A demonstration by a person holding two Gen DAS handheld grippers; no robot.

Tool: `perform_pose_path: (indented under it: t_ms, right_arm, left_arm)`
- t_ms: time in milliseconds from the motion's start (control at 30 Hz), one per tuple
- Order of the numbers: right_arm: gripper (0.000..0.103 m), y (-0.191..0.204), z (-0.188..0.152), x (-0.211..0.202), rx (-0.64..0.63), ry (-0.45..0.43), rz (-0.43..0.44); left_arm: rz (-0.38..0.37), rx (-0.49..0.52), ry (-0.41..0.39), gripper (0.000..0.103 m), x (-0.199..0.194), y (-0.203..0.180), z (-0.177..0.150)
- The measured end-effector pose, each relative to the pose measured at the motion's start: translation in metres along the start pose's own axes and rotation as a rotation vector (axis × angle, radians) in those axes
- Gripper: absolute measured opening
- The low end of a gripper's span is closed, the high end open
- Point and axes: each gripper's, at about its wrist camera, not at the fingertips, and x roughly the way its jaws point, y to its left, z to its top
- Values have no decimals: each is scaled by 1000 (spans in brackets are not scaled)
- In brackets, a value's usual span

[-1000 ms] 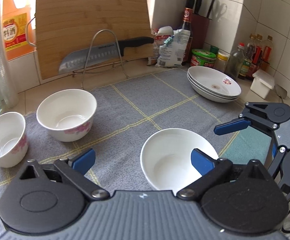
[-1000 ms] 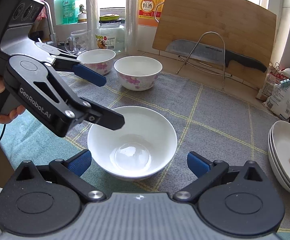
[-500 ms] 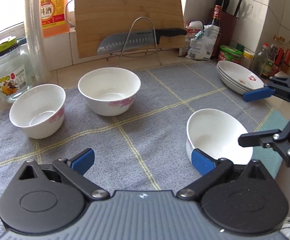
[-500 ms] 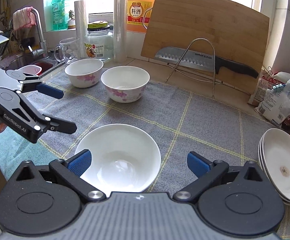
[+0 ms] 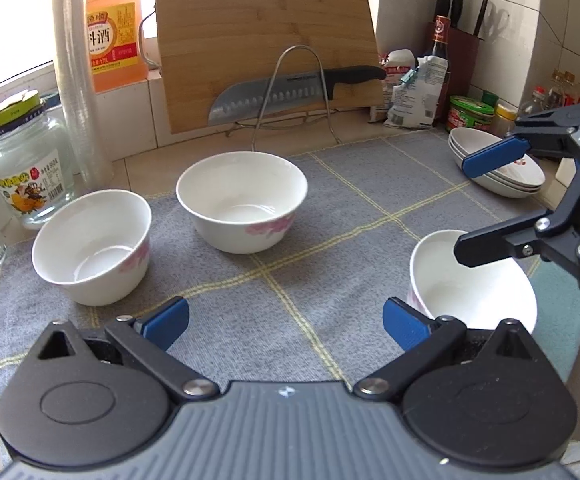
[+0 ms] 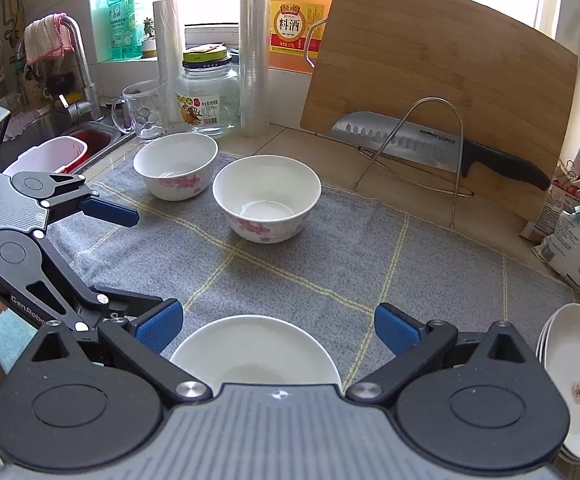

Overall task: Organize plates and bowls
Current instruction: 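Grasp the bowl rim with the right gripper and lift it, then carry the held bowl with the right gripper over another white bowl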

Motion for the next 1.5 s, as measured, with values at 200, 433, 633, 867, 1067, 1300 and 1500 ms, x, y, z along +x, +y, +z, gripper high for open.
perform_pose_path:
  t_ms: [200,433,633,867,1067,1300,1500]
  right_arm:
    - [103,-17,26,19,-5,22,69]
    - [103,-27,57,41,-24,39,113]
    - [103,-37,78,67,-33,60,157]
    - [102,-47,96,105,-9,105,212]
    - [99,-50,106,127,-2,124,245]
    - [91,-50,112,146,-11,150,268]
    - [85,-52,114,155,-9,161,281]
  left_arm:
    - [118,34,-33,102,17,-6,9]
    - [168,27,-51,102,37,-8,20]
    - [187,-2,-60,102,55,-6,27]
    - [189,-1,-50,100,71,-3,30]
    - [179,-14,-57,96,75,2,31]
    - [172,-8,-61,93,81,5,35]
    - [161,-9,-61,91,84,7,38]
